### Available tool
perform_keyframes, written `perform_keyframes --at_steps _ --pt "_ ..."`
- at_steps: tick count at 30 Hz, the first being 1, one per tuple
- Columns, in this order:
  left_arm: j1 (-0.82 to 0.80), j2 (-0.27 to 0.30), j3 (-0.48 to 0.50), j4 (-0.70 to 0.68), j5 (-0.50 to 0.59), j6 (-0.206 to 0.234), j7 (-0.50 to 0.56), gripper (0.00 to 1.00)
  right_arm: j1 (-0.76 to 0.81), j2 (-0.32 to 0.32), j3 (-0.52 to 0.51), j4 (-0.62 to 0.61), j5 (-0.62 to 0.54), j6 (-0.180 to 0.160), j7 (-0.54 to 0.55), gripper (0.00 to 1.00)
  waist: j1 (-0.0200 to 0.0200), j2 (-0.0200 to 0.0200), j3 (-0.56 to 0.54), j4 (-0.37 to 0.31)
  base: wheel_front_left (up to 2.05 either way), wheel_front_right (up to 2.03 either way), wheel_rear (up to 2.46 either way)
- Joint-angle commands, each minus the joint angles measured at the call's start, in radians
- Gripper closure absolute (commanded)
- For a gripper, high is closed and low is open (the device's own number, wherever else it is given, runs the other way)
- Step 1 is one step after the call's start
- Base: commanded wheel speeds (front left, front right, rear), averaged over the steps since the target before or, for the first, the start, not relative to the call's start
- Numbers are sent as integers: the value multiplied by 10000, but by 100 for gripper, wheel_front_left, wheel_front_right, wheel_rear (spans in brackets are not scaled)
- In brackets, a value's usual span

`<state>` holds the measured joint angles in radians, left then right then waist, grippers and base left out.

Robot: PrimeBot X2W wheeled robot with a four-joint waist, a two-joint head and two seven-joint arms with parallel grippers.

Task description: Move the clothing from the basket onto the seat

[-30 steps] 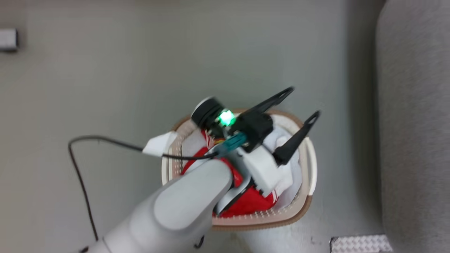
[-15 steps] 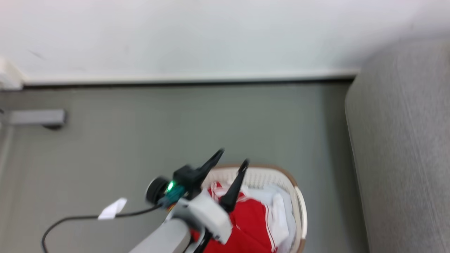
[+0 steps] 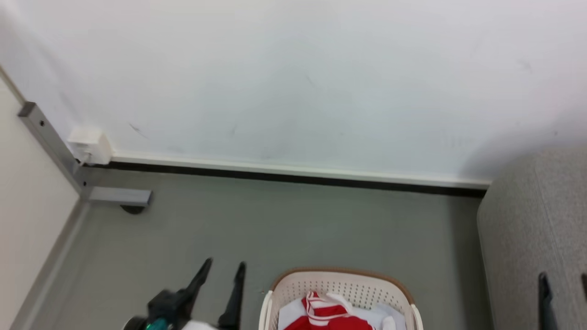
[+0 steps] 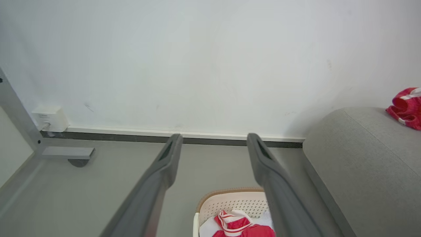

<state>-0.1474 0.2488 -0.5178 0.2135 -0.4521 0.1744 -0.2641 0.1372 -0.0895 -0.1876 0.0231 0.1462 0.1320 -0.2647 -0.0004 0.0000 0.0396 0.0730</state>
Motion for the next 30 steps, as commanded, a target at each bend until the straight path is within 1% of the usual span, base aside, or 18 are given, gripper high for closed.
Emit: perform_keyframes --at_steps 1,3,5,9,12,16,24,28,30 --pt "283 41 220 -66 190 -67 -3 0 181 40 58 66 -99 -25 5 0 4 0 -322 176 0 0 0" --pt "814 -54 725 -167 453 -155 -4 0 431 157 324 228 -166 -25 5 0 4 0 -452 171 0 0 0" --pt "1244 -156 1198 -239 666 -347 -4 0 521 200 416 285 -147 -25 7 0 4 0 -516 159 0 0 0" --pt "1995 -468 2113 -240 1187 -890 -5 0 713 326 541 483 -107 -25 5 0 4 0 -677 137 0 0 0" --pt "2257 -747 2664 -197 1561 -1225 -5 0 735 360 523 654 -137 -25 5 0 4 0 -746 149 0 0 0" --pt "2521 -1121 3286 -232 2035 -1540 -5 0 713 383 563 860 -99 -25 5 0 4 0 -788 141 0 0 0" --pt "2634 -1632 4042 -232 2646 -2104 -5 0 455 383 606 912 60 -25 5 0 4 0 -658 7 0 0 0" --pt "2259 -1807 3992 -246 2925 -2370 -6 0 196 385 569 747 62 -25 5 0 4 0 -350 -195 0 0 0" --pt "1860 -1856 3832 -328 3071 -2478 -6 0 -15 382 569 603 53 -25 5 0 4 0 24 -335 0 0 0"
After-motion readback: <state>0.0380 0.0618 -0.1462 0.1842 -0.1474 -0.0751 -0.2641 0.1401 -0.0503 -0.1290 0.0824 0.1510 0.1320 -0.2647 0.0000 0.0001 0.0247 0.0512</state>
